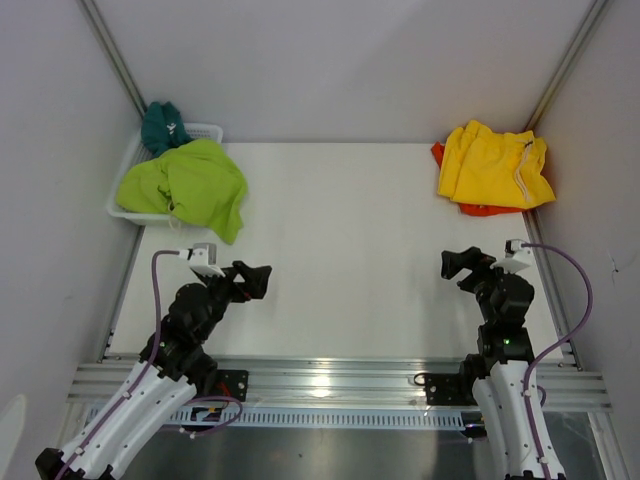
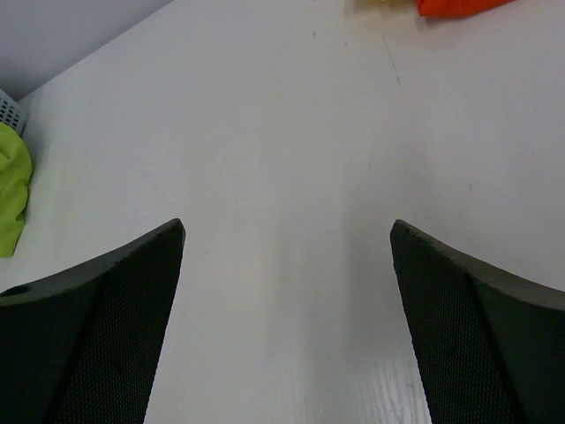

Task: Fold and stack the shorts
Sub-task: Neatly place the folded shorts to the corner

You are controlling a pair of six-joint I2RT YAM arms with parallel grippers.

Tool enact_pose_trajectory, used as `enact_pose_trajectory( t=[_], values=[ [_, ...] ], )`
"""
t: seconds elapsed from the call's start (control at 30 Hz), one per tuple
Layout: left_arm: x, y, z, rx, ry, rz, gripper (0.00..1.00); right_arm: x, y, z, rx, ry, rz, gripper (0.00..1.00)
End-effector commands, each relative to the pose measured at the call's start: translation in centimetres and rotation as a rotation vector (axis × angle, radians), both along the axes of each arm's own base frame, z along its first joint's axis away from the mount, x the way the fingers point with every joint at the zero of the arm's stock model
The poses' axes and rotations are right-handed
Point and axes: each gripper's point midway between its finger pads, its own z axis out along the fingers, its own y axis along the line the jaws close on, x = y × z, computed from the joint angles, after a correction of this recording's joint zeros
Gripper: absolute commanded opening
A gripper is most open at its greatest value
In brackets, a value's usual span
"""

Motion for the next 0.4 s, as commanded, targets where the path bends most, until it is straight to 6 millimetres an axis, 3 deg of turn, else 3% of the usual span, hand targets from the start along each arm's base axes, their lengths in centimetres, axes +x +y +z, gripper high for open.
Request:
enact_pose_trajectory(
  t=[0.0,0.37],
  values=[
    [0.20,0.23,0.02,0.025,-0.018,0.007,0.99,0.49,-0.13,1.94,-0.005,-0.077,-0.008,1.00],
    [0.23,0.10,0.10,0.022,-0.020,0.003,0.99,0.51,0.39,2.28,-0.004,-0.093,0.023,0.99]
  ],
)
